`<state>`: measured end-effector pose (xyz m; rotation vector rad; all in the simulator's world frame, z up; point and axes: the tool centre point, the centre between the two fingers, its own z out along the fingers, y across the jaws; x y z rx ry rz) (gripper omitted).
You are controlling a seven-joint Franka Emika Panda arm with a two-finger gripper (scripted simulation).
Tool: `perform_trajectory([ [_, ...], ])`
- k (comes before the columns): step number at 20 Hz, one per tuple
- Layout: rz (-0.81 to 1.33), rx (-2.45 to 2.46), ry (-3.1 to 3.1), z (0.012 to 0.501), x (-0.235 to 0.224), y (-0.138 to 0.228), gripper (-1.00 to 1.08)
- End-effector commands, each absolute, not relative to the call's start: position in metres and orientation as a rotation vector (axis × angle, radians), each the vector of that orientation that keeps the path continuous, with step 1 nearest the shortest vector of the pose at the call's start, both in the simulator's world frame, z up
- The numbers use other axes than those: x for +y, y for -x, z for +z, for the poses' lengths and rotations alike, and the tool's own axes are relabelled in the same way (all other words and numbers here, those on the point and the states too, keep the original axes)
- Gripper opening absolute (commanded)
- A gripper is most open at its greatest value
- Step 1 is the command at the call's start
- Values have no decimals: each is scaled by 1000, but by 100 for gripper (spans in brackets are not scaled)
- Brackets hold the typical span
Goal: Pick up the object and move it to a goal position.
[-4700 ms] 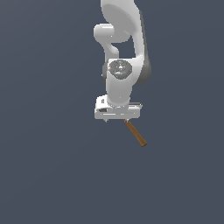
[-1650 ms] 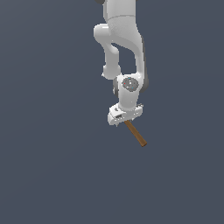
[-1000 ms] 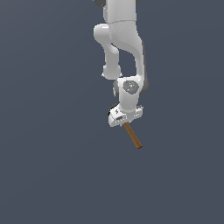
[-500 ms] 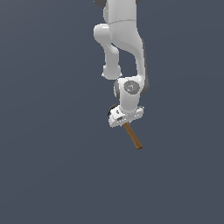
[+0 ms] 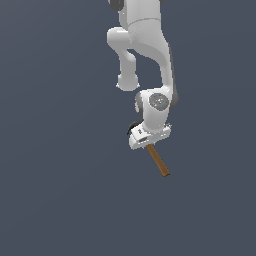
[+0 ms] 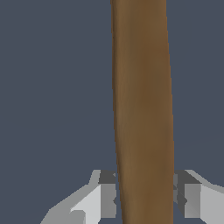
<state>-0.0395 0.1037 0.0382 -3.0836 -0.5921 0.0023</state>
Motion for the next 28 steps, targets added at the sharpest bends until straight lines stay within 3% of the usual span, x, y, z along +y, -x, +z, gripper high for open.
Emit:
perform_trajectory([
  [1, -3, -592, 3084, 47, 113, 26, -100],
  [28, -1, -587, 3085, 117, 195, -100, -100],
])
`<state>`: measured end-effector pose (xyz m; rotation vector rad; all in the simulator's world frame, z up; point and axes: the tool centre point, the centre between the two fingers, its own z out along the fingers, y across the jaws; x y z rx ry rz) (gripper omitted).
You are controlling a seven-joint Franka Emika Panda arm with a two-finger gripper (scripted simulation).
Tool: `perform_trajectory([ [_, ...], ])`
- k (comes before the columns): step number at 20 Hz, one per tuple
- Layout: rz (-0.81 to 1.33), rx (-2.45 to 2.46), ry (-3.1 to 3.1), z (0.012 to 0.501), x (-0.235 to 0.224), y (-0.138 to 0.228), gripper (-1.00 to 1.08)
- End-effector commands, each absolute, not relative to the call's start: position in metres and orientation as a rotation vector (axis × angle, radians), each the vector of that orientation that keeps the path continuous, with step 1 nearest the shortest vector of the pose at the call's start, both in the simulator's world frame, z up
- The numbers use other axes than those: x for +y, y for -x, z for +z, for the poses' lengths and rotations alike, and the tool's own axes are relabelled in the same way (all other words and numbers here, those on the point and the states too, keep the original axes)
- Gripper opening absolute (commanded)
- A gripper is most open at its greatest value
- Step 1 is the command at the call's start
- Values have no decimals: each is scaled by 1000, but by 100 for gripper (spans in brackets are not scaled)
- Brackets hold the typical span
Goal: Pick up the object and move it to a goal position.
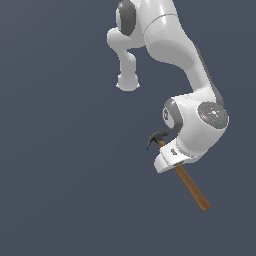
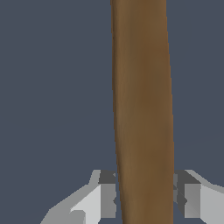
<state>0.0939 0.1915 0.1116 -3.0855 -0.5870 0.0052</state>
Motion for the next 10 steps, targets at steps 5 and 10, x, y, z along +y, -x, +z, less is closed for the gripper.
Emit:
perform_trajectory([
  [5, 0, -586, 3086, 125, 205, -116, -100],
  [10, 0, -585, 3086, 130, 212, -128, -100],
])
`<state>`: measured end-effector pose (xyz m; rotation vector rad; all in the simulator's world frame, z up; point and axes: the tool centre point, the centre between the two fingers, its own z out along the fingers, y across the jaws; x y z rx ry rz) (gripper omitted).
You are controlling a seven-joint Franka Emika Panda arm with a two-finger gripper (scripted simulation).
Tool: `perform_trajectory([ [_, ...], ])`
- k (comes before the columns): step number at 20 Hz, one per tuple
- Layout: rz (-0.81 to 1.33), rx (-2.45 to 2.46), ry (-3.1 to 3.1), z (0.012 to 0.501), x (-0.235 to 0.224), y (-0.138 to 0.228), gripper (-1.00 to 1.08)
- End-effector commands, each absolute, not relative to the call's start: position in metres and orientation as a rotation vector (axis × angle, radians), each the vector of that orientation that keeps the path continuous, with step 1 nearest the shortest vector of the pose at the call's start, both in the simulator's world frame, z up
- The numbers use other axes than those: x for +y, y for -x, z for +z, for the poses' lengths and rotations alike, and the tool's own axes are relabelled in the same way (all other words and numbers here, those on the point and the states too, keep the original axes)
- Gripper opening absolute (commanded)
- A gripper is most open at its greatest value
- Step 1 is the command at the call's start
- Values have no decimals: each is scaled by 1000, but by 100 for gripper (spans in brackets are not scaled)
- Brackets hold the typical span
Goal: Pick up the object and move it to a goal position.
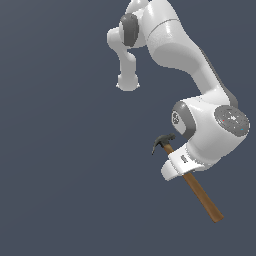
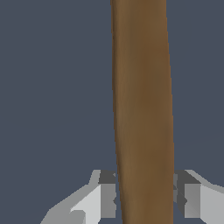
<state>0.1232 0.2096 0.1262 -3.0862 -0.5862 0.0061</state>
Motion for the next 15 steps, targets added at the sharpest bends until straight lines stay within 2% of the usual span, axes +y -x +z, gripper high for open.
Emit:
perform_trajectory([
  [1, 0, -585, 3086, 131, 213, -129, -100],
  [15, 0, -585, 3086, 136, 219, -140, -100],
])
